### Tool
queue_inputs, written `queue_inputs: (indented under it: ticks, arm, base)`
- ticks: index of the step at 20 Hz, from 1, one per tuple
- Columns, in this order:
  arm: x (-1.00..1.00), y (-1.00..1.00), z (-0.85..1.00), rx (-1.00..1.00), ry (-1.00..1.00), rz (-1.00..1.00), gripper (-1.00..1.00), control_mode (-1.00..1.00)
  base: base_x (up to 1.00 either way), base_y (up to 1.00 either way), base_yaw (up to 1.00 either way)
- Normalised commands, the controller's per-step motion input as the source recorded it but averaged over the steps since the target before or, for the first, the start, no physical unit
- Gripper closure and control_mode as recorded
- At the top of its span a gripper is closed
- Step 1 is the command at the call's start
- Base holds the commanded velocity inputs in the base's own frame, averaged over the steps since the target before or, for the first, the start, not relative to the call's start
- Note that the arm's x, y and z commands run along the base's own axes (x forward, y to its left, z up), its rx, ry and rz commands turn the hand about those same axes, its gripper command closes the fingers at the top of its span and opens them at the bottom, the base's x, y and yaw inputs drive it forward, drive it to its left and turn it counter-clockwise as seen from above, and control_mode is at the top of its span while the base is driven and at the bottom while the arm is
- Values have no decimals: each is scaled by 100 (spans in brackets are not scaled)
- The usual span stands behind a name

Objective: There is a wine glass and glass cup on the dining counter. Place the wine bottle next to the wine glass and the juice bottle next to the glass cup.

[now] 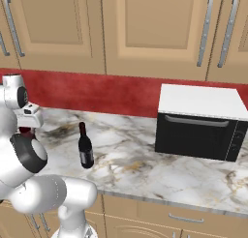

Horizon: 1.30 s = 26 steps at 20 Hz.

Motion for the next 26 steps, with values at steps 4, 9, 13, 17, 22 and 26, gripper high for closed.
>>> queue_inputs:
  ticks: [4, 9, 13, 17, 22, 26]
  arm:
    - [-1, 0, -3, 0, 2, 0, 100, -100]
    - [-7, 0, 1, 0, 1, 0, 100, -100]
    - [-17, 0, 20, 0, 1, 0, 100, -100]
    - [-28, 0, 34, 0, 0, 0, 100, -100]
    - [-27, -6, 36, 0, 0, 0, 100, -100]
    - [-25, -10, 35, 0, 0, 1, 100, -100]
  base:
    - [0, 0, 0]
    - [0, 0, 0]
    - [0, 0, 0]
    - [0, 0, 0]
    - [0, 0, 0]
    - [0, 0, 0]
